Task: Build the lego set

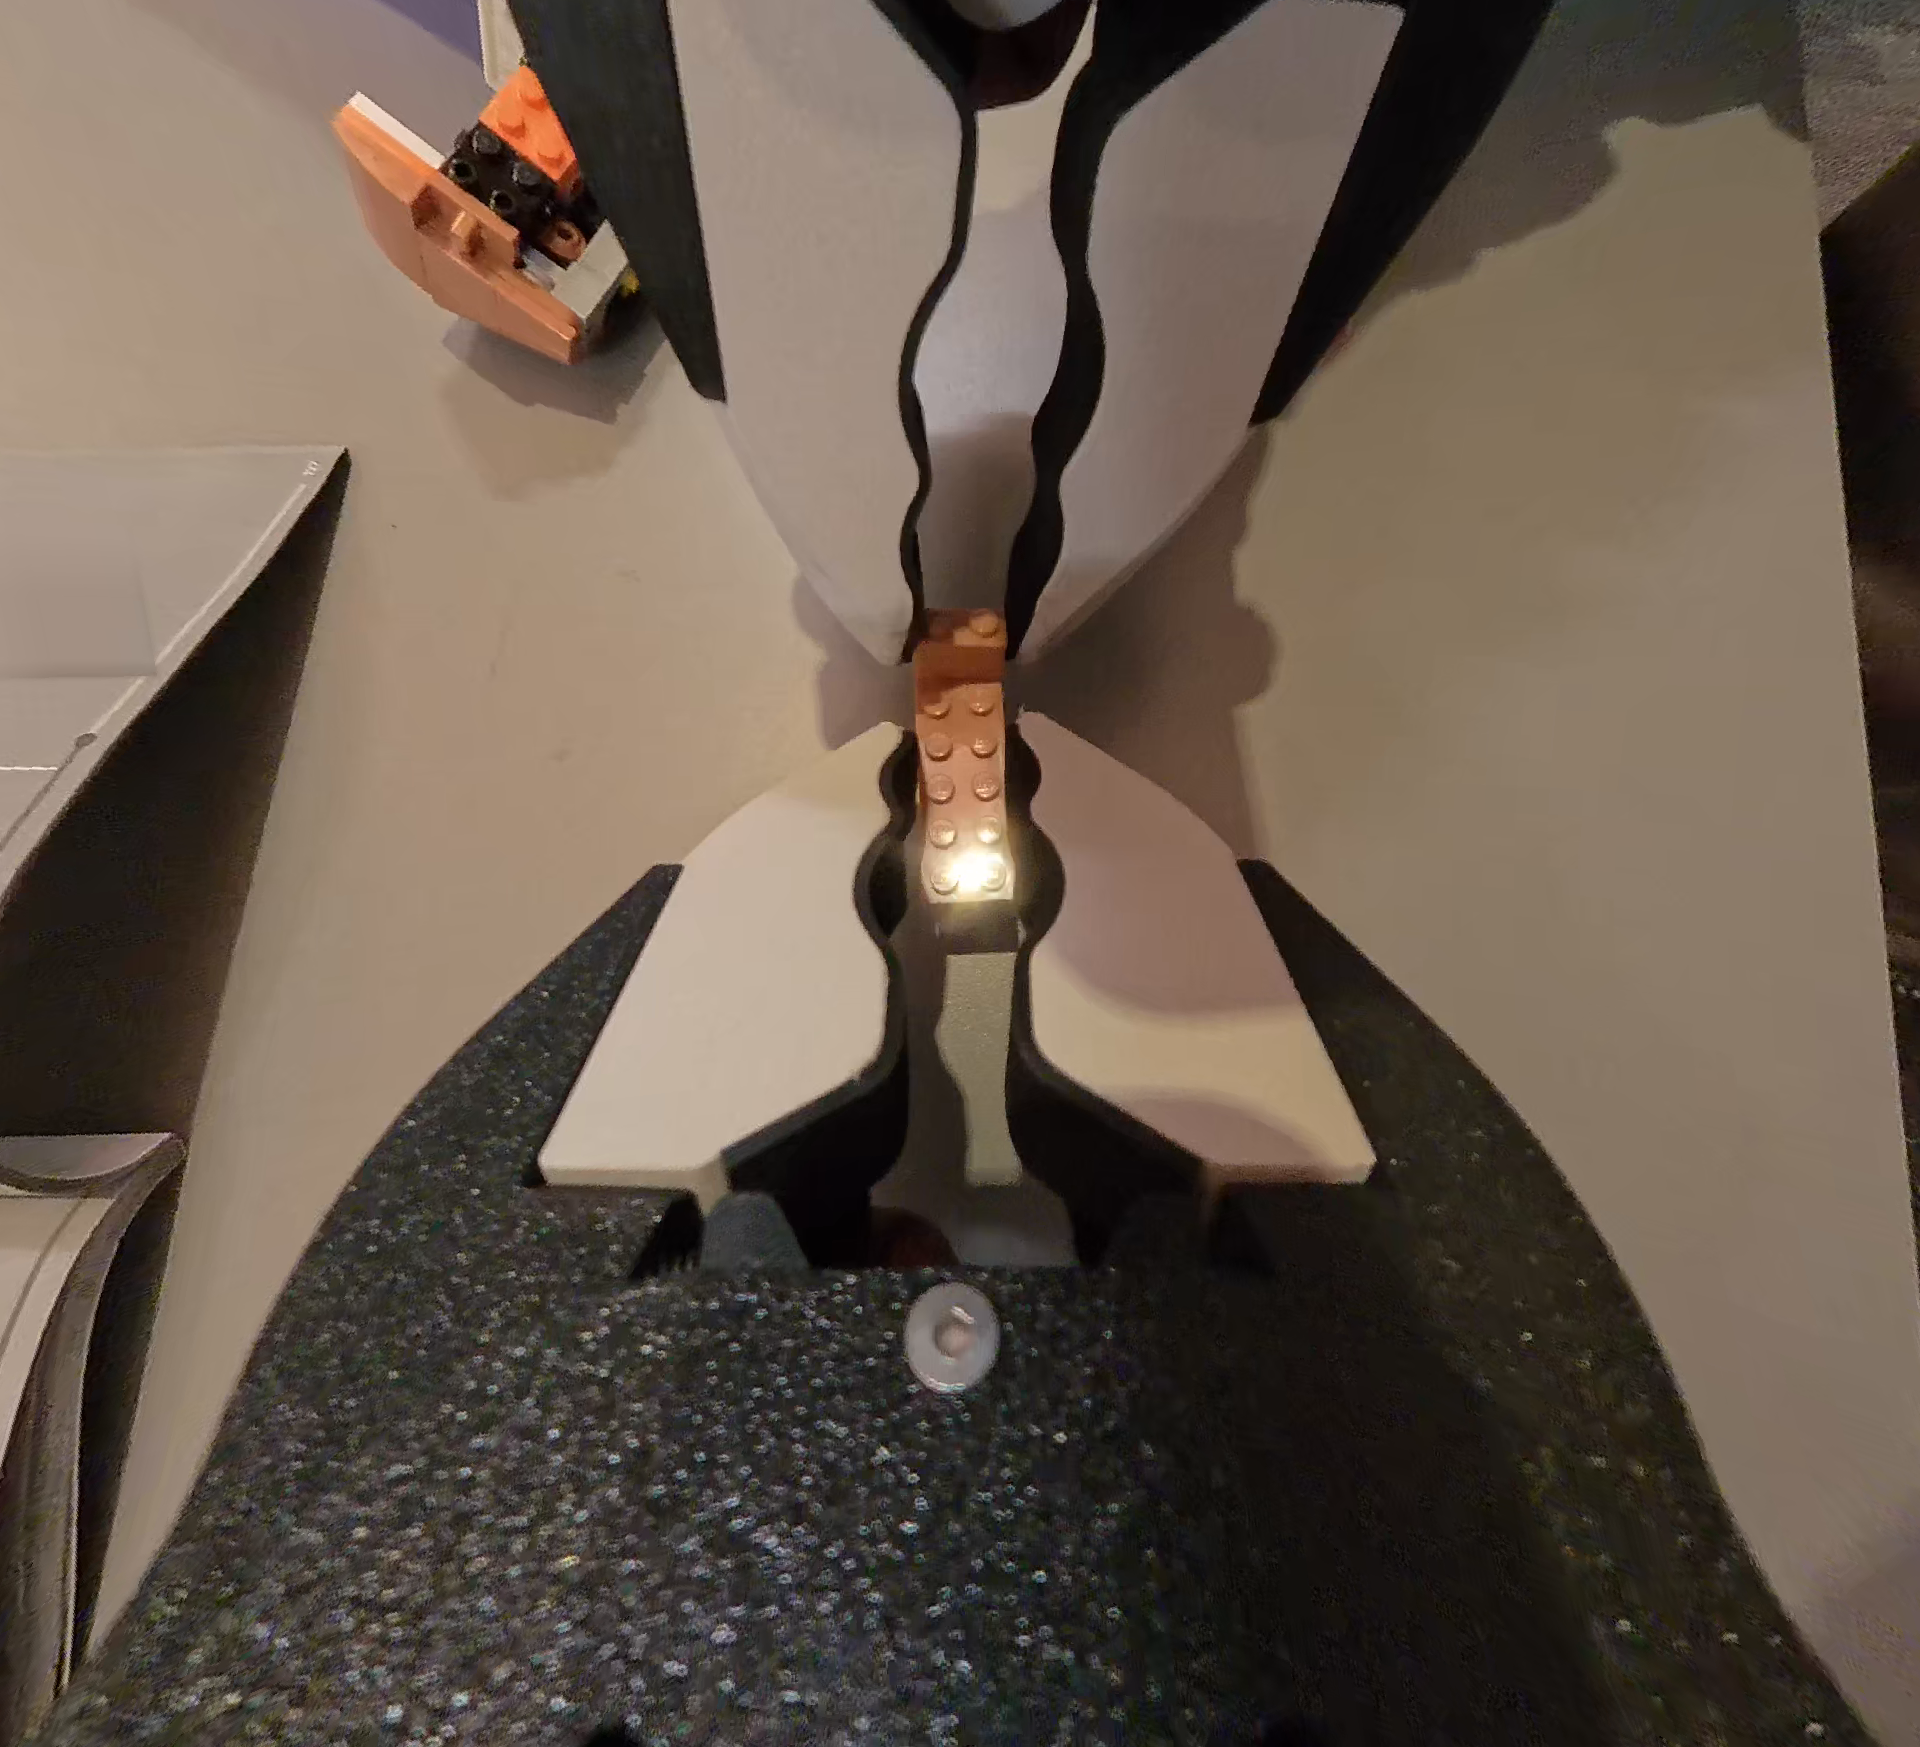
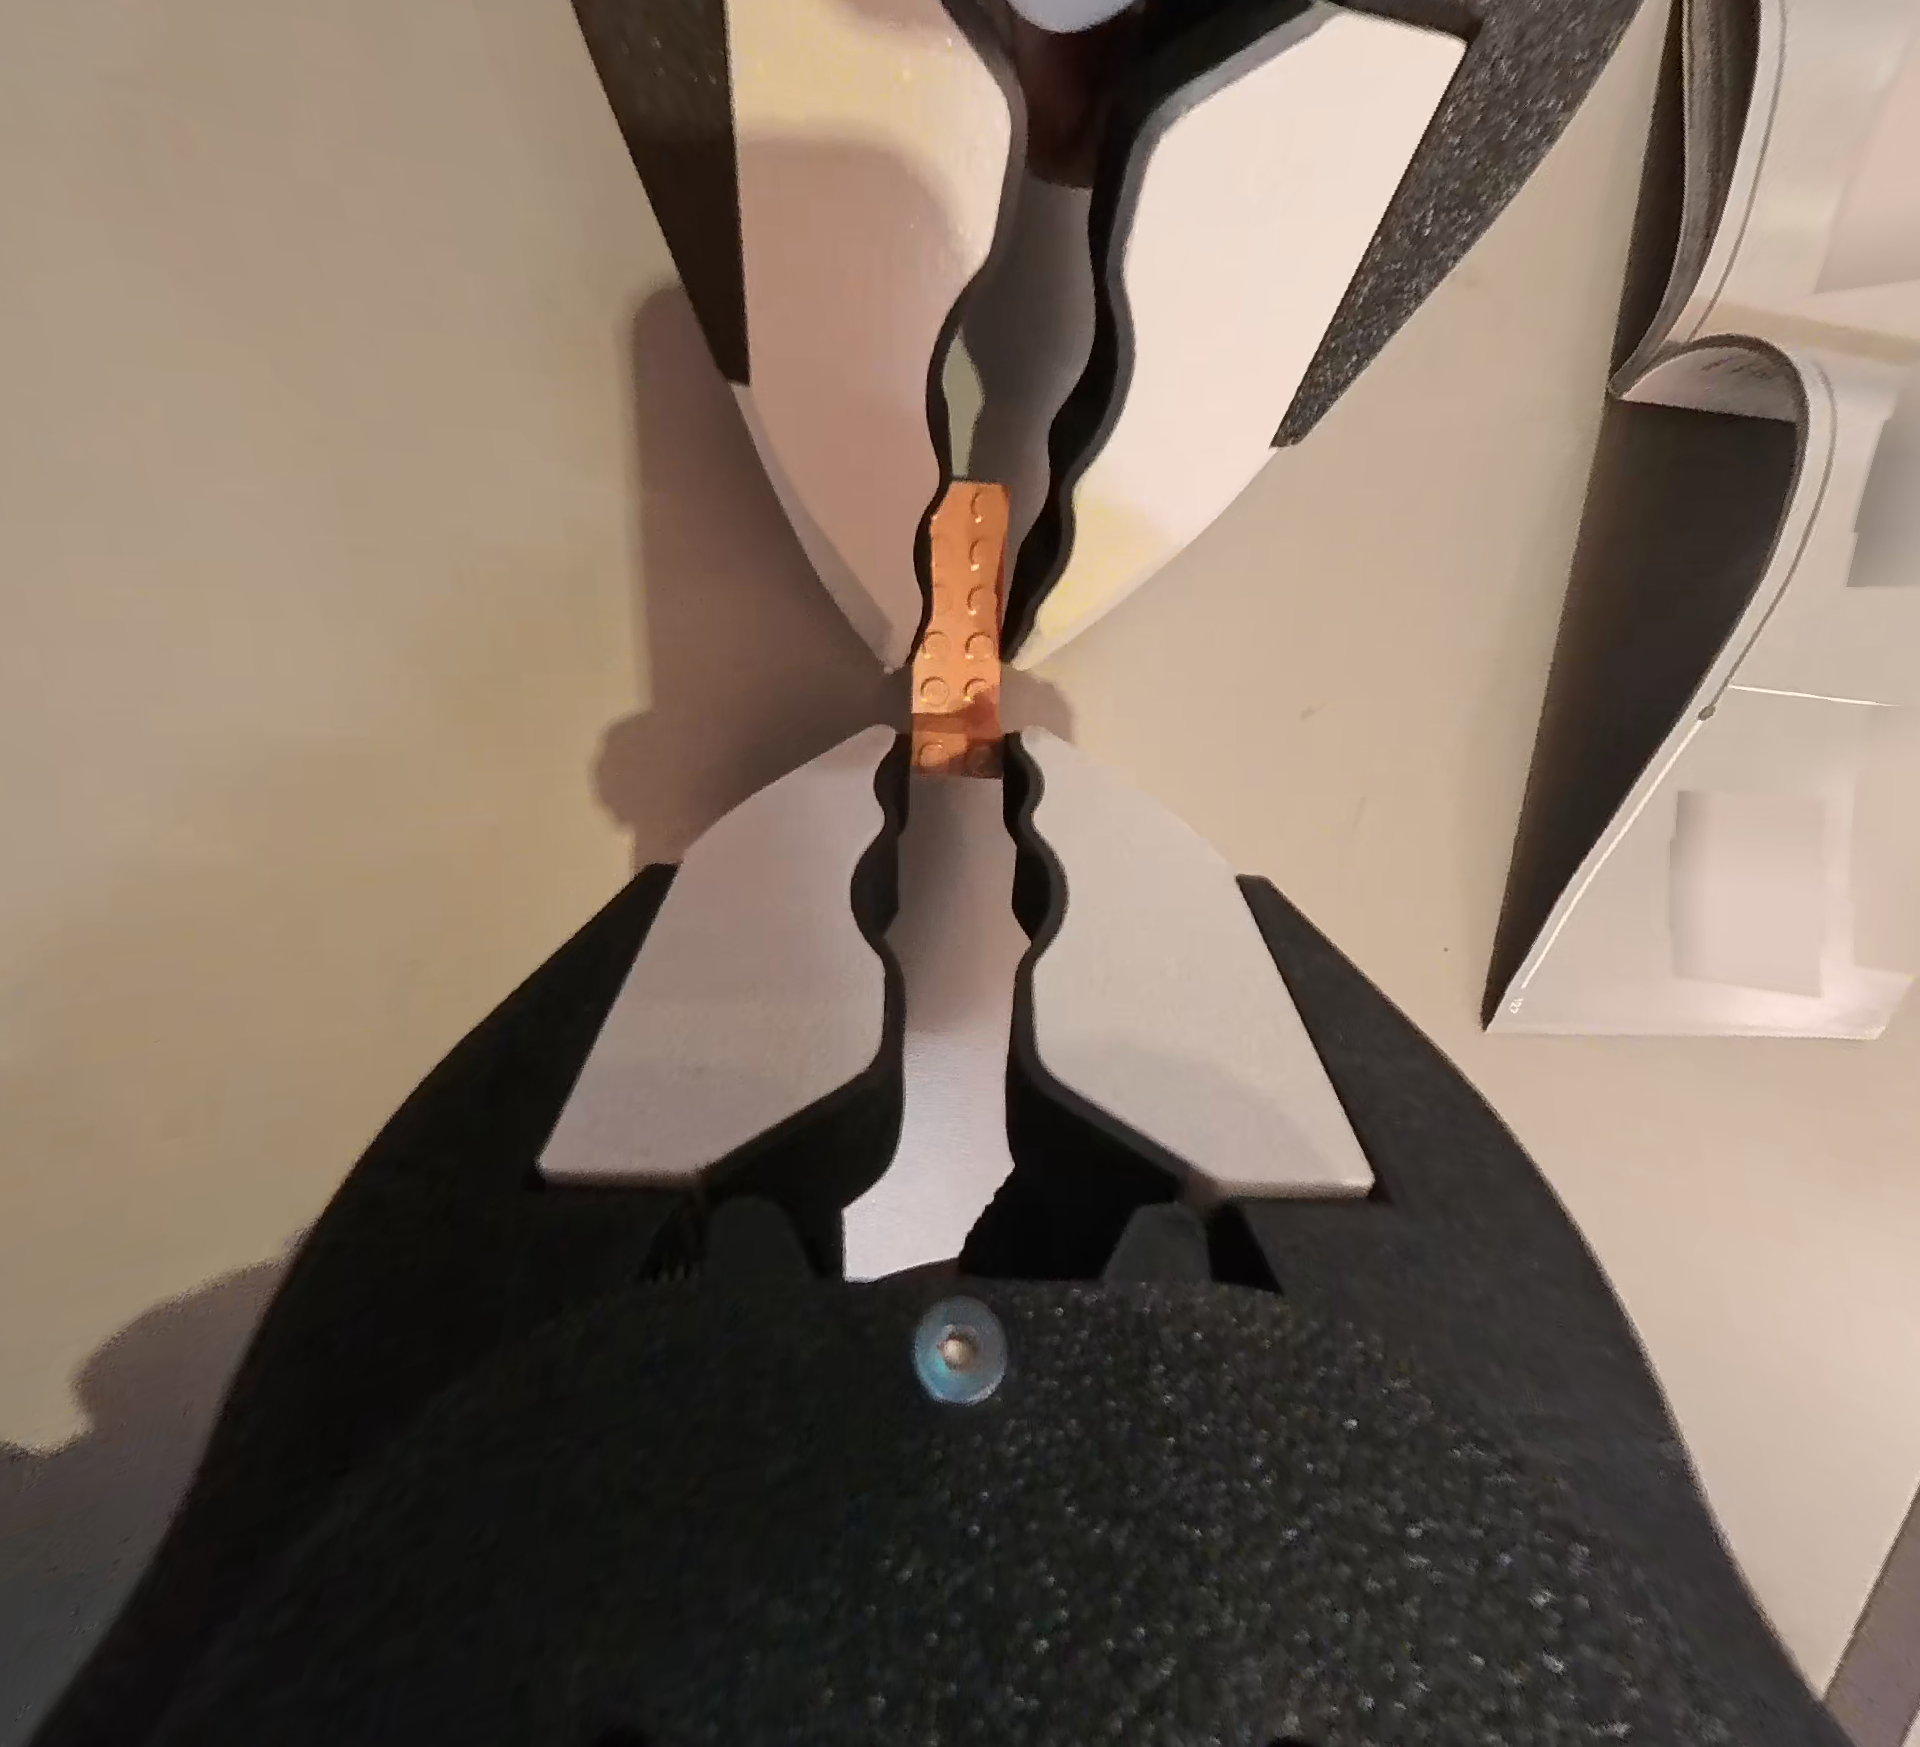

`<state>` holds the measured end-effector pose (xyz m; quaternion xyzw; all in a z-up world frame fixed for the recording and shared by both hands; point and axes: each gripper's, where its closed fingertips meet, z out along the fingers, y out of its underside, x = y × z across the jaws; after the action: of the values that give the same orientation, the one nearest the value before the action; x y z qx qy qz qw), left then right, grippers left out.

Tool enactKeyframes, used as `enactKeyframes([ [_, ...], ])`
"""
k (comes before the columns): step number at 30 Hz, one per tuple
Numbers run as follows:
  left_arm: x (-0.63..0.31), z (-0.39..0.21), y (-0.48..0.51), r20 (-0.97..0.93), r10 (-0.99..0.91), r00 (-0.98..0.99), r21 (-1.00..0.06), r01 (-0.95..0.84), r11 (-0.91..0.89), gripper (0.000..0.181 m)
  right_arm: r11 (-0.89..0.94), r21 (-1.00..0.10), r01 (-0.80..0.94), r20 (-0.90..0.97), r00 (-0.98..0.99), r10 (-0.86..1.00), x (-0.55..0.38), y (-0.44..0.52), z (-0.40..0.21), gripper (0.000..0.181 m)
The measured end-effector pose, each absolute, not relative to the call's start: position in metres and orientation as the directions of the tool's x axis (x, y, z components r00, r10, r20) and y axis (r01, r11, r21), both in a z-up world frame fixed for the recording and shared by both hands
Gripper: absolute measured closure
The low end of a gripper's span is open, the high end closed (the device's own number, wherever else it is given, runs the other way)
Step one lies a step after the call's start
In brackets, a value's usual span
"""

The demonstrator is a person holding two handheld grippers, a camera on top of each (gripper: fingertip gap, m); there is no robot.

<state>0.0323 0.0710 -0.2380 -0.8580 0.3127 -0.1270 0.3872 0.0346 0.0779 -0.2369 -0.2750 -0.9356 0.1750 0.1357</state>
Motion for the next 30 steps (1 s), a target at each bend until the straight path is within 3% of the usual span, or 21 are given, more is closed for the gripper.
enactKeyframes([
  [12, 0.033, -0.235, 0.072, -0.012, -0.643, 0.766, -0.763, -0.423, -0.489, 0.165, 0.791, -0.407, 0.457, 0.177, -0.810, 0.559, 0.032, 0.080, -0.235, 0.161],
  [20, 0.028, -0.230, 0.072, 0.000, -0.637, 0.771, -0.778, -0.401, -0.485, 0.165, 0.804, -0.445, 0.393, 0.244, -0.811, 0.532, 0.030, 0.080, -0.229, 0.146],
  [26, 0.018, -0.219, 0.073, 0.031, -0.620, 0.784, -0.801, -0.352, -0.485, 0.165, 0.810, -0.530, 0.252, 0.446, -0.730, 0.519, 0.022, 0.090, -0.225, 0.127],
  [30, 0.014, -0.213, 0.074, 0.067, -0.609, 0.790, -0.813, -0.311, -0.492, 0.165, 0.874, -0.475, 0.104, 0.680, -0.587, 0.440, 0.012, 0.096, -0.213, 0.126],
])
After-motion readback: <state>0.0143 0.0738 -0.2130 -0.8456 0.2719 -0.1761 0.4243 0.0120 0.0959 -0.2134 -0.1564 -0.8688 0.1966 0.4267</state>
